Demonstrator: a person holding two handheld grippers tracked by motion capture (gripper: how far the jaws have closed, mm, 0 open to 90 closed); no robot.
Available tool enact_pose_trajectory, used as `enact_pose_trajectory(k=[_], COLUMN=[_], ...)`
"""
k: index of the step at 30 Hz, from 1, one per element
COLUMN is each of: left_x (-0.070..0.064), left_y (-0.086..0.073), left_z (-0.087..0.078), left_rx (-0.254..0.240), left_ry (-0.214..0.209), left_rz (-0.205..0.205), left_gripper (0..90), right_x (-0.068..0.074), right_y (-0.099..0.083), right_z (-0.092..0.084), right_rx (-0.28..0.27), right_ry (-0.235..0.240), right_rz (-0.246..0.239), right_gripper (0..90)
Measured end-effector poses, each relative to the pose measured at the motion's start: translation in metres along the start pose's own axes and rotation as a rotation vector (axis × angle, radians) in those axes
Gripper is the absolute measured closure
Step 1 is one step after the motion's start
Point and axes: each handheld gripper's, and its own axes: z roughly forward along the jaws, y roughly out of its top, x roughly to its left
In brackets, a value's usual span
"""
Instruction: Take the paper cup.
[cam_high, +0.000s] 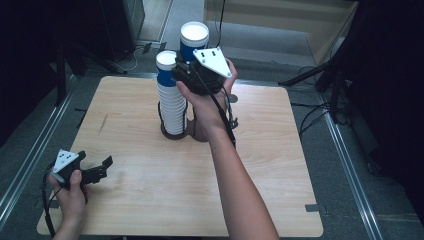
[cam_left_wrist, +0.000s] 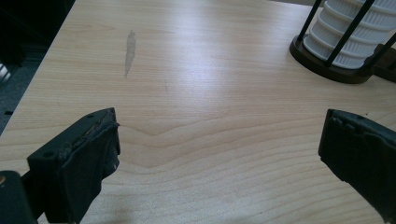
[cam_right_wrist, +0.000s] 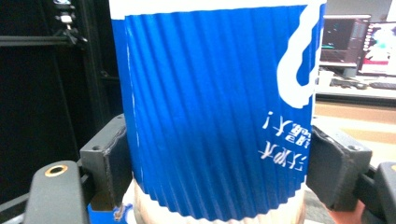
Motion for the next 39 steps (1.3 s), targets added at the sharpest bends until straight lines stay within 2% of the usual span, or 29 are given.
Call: enact_pose_trajectory(k=[6, 10, 30, 39], left_x=[0.000, -0.001, -0.001, 0.000], left_y=[0.000, 0.000, 0.000, 0.000], left_z=[0.000, 0.000, 0.000, -0.001], left_rx=[-0.002, -0.002, -0.003, -0.011], left_ry=[0.000, 0.001, 0.000, 0.003], left_rz=[0.004, 0.008, 0.013, 0.001], left_gripper=[0.0, 0.0, 0.0, 0.0], right_x=[-0.018, -0.028, -0.063, -0.083], right_y=[-0.013, -0.021, -0.067, -0.093], right_z=[-0.012, -0.020, -0.069, -0.091], right_rx=[0.023, 0.036, 0.091, 0.124], right_ry=[-0.033, -0.043, -0.058, -0.064], right_rz=[-0.016, -0.009, -0.018, 0.006], right_gripper=[19.5, 19.5, 19.5, 19.4])
